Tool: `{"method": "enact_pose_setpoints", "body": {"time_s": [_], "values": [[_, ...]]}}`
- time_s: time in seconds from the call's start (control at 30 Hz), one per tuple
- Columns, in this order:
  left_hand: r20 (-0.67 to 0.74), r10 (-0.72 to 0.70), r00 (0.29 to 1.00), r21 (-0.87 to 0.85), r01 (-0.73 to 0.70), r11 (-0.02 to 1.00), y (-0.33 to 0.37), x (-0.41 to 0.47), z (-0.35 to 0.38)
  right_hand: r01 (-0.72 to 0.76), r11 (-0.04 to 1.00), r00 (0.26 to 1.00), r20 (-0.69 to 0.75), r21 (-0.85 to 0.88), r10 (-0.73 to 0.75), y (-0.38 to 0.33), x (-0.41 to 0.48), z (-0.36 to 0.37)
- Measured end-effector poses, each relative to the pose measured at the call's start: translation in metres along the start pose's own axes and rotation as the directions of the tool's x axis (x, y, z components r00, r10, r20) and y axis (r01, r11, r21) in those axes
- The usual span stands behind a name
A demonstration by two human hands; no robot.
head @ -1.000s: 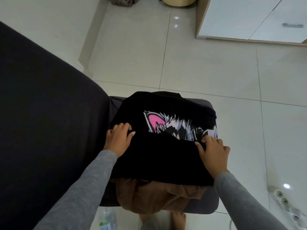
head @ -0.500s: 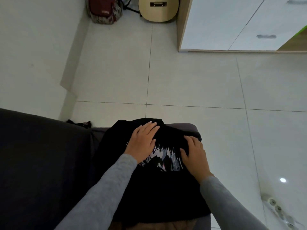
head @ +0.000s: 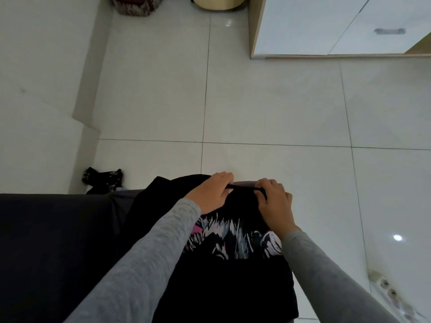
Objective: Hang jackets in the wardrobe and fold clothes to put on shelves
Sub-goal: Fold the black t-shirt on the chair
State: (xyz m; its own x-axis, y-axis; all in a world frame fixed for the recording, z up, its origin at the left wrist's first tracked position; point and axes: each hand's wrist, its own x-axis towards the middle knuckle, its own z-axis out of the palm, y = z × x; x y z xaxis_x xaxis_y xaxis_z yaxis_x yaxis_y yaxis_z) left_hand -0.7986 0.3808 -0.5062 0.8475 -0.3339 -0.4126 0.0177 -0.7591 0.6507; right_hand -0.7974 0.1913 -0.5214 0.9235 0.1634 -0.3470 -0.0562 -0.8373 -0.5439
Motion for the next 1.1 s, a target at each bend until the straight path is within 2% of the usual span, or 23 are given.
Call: {"method": "enact_pose_setpoints", "body": {"time_s": [0.13, 0.2, 0.3, 0.37, 0.43, 0.5, 0.6, 0.67, 0.77, 0.87, 0.93, 1.0, 1.1], "values": [[-0.032, -0.003, 0.999, -0.091, 0.0, 0.996, -0.004, -0.001, -0.004, 0.008, 0.973, 0.99, 0.139, 0.229, -0.041, 0.001, 0.008, -0.009], [-0.032, -0.001, 0.999, -0.071, -0.001, 0.997, -0.004, 0.0, -0.01, -0.004, 0.975, 0.979, 0.202, 0.22, -0.041, 0.002, 0.009, -0.013], [-0.018, 0.017, 1.0, 0.148, -0.014, 0.989, -0.005, 0.005, -0.021, 0.047, 0.993, 0.976, 0.208, 0.109, -0.069, 0.003, 0.012, -0.019], [-0.023, 0.045, 0.999, 0.28, -0.037, 0.959, -0.01, 0.01, -0.029, 0.042, 0.999, 0.986, 0.163, -0.032, -0.036, 0.006, 0.012, -0.02], [-0.023, 0.063, 0.998, 0.355, -0.051, 0.933, -0.018, 0.013, -0.036, -0.054, 0.988, 0.996, 0.066, -0.141, 0.064, 0.011, 0.01, -0.017], [-0.047, 0.038, 0.998, 0.406, -0.016, 0.914, -0.028, 0.012, -0.041, -0.179, 0.97, 0.984, -0.034, -0.167, 0.176, 0.017, 0.005, -0.013], [-0.126, -0.006, 0.992, 0.429, 0.059, 0.901, -0.04, 0.008, -0.044, -0.288, 0.94, 0.956, -0.104, -0.183, 0.273, 0.028, -0.001, -0.005], [-0.168, -0.038, 0.985, 0.36, 0.097, 0.928, -0.043, 0.005, -0.044, -0.343, 0.927, 0.937, -0.128, -0.151, 0.326, 0.037, -0.003, -0.001], [-0.211, -0.096, 0.973, 0.216, 0.142, 0.966, -0.046, 0.002, -0.041, -0.415, 0.909, 0.893, -0.179, 0.03, 0.413, 0.046, -0.002, -0.002], [-0.22, -0.122, 0.968, 0.146, 0.156, 0.977, -0.049, 0.001, -0.038, -0.408, 0.896, 0.875, -0.206, 0.174, 0.438, 0.045, 0.002, -0.006], [-0.227, -0.127, 0.966, 0.014, 0.134, 0.991, -0.05, -0.001, -0.038, -0.4, 0.879, 0.865, -0.21, 0.259, 0.456, 0.044, 0.005, -0.009], [-0.232, -0.15, 0.961, -0.139, 0.12, 0.983, -0.053, -0.003, -0.042, -0.406, 0.863, 0.86, -0.195, 0.301, 0.472, 0.046, 0.007, -0.01], [-0.229, -0.199, 0.953, -0.219, 0.149, 0.964, -0.056, -0.007, -0.052, -0.46, 0.848, 0.854, -0.133, 0.262, 0.504, 0.051, 0.003, -0.01]]}}
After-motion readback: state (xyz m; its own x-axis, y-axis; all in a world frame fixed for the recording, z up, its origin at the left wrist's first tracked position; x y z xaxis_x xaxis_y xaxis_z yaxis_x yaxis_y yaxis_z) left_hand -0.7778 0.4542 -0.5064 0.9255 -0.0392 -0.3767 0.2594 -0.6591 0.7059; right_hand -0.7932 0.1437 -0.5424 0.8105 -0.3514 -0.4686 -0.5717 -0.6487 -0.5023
